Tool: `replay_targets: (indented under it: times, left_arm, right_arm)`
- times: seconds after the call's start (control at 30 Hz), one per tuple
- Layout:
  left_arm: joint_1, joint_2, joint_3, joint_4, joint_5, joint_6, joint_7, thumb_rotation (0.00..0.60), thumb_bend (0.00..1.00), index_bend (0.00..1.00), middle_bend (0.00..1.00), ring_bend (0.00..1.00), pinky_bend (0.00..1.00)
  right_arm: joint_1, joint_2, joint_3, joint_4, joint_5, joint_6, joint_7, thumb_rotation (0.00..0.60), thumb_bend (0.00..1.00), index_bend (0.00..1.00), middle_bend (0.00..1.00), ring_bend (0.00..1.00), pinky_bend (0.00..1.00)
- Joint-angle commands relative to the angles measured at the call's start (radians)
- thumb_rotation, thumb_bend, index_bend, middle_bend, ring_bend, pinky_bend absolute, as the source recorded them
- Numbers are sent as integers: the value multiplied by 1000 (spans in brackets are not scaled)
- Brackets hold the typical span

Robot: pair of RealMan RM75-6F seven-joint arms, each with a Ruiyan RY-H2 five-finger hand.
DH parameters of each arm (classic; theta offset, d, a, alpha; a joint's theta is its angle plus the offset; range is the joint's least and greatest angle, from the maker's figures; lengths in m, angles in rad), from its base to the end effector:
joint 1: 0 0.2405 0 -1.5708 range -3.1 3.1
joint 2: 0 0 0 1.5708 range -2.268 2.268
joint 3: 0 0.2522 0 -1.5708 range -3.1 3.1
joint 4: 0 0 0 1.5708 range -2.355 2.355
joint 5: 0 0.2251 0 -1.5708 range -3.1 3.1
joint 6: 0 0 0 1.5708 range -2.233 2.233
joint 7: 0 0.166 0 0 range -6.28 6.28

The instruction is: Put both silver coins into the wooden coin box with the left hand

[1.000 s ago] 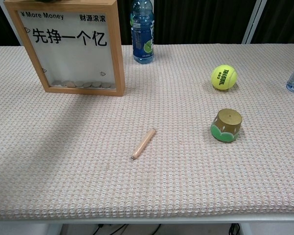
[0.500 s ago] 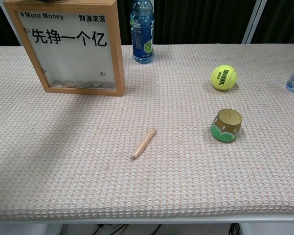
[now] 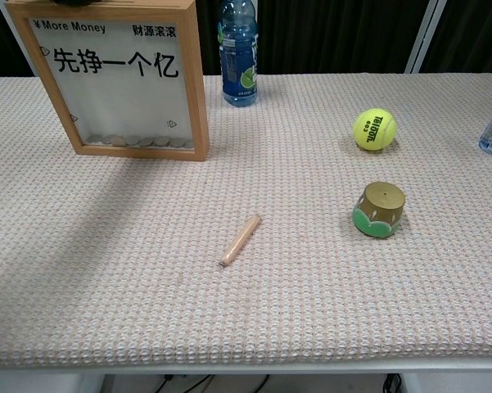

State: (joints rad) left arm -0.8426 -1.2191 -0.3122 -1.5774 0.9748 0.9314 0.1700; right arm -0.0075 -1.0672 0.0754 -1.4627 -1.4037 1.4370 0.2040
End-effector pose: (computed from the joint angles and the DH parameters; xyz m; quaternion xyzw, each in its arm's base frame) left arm -0.1133 0.4345 0.0942 -0.6721 -0.3788 -0.4414 0.4582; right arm -0.3804 -0.1772 0.1868 0.5337 -0.4360 0.3477 0.6357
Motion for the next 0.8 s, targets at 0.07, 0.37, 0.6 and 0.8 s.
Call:
replay_targets:
  times: [0.07,0.37,0.6,0.8]
  left_arm:
    - [-1,5,5,-2,1,-9,-4,600,438,422,248,101,138]
    - [17,23,6,-33,38,27,-26,600,419,334,239,101,136]
    - [174,81,92,-155,321,361,71,600,347,332,246,101,137]
    - [383,104,237,-179,498,606,75,600,266,278,235,90,145]
  right_arm:
    - [0,-1,0,1,2,-1,1,600,184,0,0,0,0]
    - [2,-2,1,3,2,-5,1,600,183,0,0,0,0]
    - [4,-1,0,1,-7,0,-5,600,183,0,0,0,0]
    - [10,-10,-7,-2,-35,9,-8,600,180,0,0,0,0]
